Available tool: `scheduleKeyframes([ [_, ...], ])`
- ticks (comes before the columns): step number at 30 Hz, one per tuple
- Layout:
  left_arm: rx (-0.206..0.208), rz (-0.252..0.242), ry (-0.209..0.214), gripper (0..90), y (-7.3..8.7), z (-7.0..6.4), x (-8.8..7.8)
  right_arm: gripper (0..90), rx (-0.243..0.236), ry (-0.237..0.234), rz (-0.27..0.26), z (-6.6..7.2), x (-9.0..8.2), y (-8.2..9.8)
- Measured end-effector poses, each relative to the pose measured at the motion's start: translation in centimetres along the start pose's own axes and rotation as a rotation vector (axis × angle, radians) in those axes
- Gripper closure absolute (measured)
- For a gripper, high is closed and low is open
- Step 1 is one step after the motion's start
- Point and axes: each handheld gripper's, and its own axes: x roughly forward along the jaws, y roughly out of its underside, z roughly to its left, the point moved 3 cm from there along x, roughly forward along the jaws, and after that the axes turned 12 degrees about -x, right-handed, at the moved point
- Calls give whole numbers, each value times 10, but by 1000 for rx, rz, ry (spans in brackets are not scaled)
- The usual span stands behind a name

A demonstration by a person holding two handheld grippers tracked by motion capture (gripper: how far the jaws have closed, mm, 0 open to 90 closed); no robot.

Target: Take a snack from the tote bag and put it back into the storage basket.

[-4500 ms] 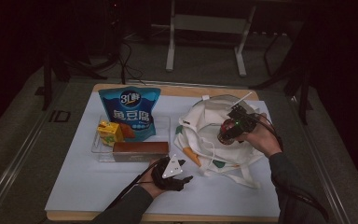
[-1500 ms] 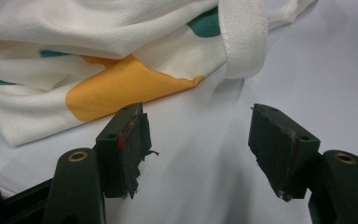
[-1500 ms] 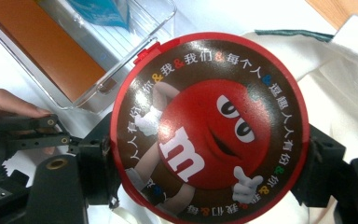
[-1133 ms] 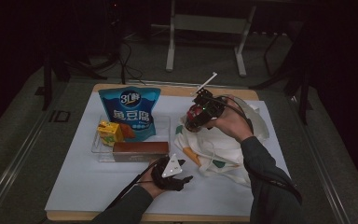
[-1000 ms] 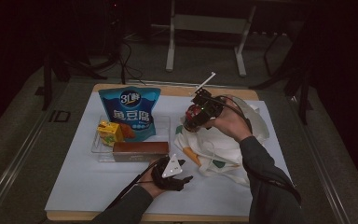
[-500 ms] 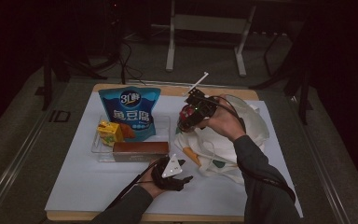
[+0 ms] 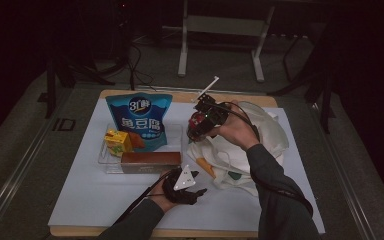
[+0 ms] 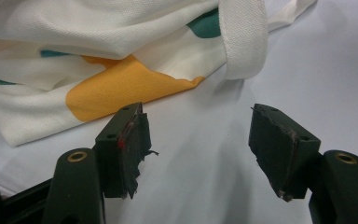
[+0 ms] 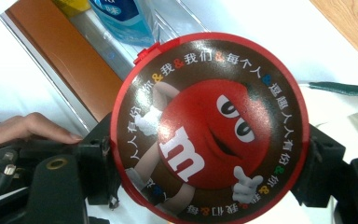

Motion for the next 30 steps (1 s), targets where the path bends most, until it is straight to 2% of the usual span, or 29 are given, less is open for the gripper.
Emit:
scheduleKeyframes([
  [12,-5,-1,1,363,0,0,0,254,-2,-5,-2,2,6,-5],
  [30,-5,-1,3,363,0,0,0,254,-16,-32,-6,13,20,-19],
])
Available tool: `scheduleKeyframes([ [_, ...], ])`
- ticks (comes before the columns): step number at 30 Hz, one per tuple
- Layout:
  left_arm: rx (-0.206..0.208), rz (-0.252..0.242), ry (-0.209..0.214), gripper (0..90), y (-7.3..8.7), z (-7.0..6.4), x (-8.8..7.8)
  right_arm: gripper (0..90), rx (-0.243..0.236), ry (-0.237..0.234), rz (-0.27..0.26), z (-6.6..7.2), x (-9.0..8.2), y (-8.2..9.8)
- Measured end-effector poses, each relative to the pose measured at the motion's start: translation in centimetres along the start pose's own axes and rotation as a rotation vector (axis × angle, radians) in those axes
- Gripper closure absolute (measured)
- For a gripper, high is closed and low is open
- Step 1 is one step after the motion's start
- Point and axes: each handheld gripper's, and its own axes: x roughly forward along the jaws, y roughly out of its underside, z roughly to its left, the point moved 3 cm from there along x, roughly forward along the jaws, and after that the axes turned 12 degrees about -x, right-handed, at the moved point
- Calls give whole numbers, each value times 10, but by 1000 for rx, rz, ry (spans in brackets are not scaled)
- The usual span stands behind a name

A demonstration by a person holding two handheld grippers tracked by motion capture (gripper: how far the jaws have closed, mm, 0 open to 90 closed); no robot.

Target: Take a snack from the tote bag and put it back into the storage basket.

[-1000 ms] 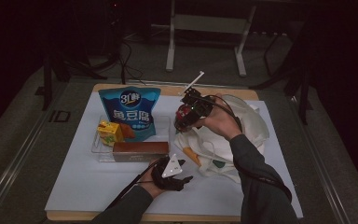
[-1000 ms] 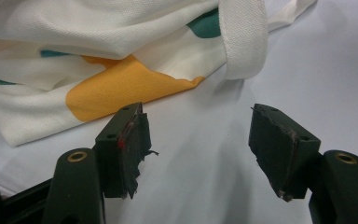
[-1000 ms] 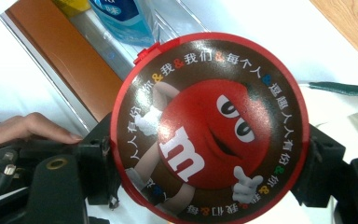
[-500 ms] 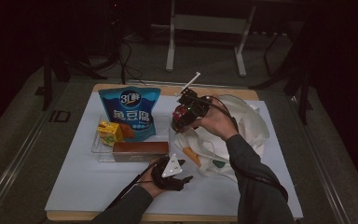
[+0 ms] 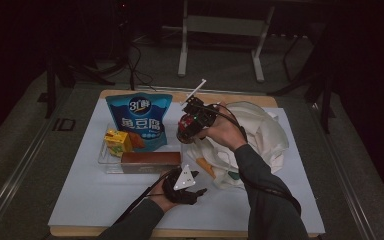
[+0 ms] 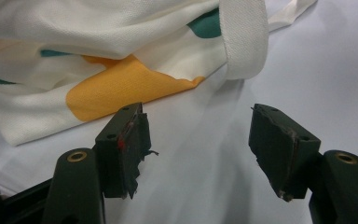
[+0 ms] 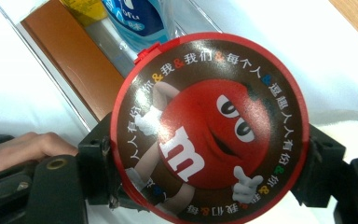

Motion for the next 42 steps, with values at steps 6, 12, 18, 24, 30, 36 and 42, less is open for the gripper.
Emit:
scheduleKeyframes([
  [6,0,0,-1,363,0,0,0,254,-2,-2,0,3,2,-4],
  [12,2,1,0,363,0,0,0,254,-11,-6,1,6,6,-9],
  [18,0,0,0,362,0,0,0,255,-23,-13,4,9,11,-14],
  [24,3,1,-2,362,0,0,0,254,-25,-11,4,12,14,-17],
  [30,0,-2,0,362,0,0,0,254,-19,-11,8,11,18,-18],
  [36,1,-2,-1,361,0,0,0,254,-20,-13,14,12,23,-19],
  [42,2,-2,0,362,0,0,0,254,-22,-18,22,15,29,-21],
])
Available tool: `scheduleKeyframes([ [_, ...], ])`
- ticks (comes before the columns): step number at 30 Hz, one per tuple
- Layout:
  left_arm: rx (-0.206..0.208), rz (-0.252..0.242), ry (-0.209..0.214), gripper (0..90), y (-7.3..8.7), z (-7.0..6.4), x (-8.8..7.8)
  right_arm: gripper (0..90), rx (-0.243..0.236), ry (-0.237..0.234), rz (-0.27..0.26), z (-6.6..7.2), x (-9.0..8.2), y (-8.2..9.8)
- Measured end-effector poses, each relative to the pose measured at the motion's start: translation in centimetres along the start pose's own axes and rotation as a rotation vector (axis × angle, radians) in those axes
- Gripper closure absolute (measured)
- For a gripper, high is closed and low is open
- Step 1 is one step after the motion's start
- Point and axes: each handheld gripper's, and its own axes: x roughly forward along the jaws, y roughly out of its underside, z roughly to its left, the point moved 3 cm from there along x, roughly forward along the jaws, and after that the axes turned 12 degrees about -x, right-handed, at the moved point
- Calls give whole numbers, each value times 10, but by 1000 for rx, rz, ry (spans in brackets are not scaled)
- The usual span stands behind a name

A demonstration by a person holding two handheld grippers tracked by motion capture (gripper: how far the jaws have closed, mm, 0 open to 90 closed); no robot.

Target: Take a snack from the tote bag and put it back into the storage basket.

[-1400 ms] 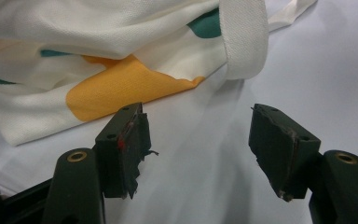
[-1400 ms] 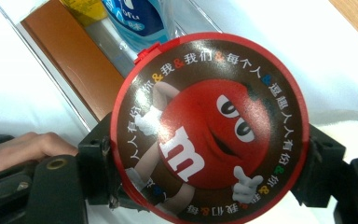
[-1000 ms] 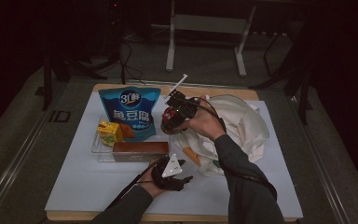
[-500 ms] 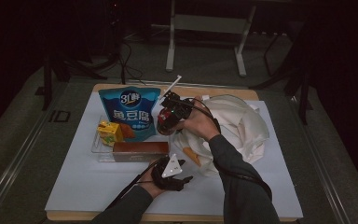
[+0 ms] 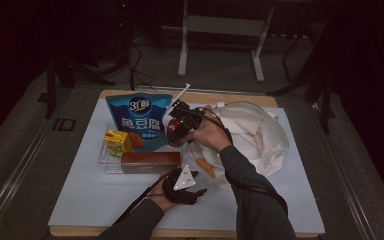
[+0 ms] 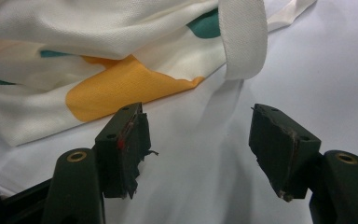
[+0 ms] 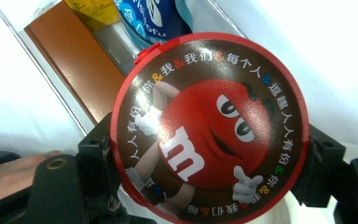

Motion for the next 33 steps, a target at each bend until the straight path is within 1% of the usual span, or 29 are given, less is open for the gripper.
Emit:
scheduleKeyframes([
  [10,1,0,-1,362,0,0,0,254,-14,-1,10,4,6,-5],
  [20,1,1,-2,362,0,0,0,254,-23,-5,7,7,11,-10],
  [29,0,1,-1,362,0,0,0,253,-33,-8,28,9,20,-13],
  [33,1,0,-1,362,0,0,0,253,-30,-8,33,8,23,-13],
])
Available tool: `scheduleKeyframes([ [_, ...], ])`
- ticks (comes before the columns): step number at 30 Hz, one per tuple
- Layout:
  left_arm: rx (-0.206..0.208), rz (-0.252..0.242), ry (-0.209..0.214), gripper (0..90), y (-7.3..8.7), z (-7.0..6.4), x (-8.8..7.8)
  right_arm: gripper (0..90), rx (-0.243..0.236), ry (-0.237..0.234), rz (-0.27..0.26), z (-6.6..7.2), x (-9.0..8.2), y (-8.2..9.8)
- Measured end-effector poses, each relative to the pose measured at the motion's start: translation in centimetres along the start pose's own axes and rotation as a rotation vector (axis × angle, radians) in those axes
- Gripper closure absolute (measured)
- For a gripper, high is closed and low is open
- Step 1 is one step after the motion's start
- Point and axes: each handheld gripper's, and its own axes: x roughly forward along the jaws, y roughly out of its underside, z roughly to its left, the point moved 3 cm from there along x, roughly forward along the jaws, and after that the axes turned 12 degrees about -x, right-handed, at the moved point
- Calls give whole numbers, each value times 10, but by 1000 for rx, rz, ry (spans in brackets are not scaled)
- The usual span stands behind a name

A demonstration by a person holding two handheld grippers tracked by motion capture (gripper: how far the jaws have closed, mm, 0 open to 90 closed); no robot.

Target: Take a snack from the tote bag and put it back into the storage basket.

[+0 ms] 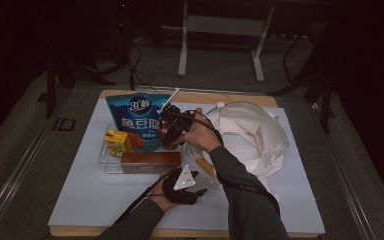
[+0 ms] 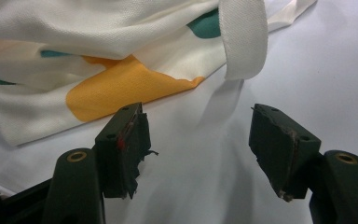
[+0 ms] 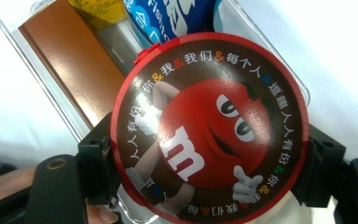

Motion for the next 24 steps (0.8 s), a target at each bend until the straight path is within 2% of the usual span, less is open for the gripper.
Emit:
scheduleKeyframes([
  [9,-1,-1,0,361,0,0,0,253,17,2,11,-3,6,2],
  [13,-2,-1,2,361,0,0,0,253,9,11,22,-2,11,2],
  [24,-2,-1,2,361,0,0,0,253,17,5,16,-2,16,2],
])
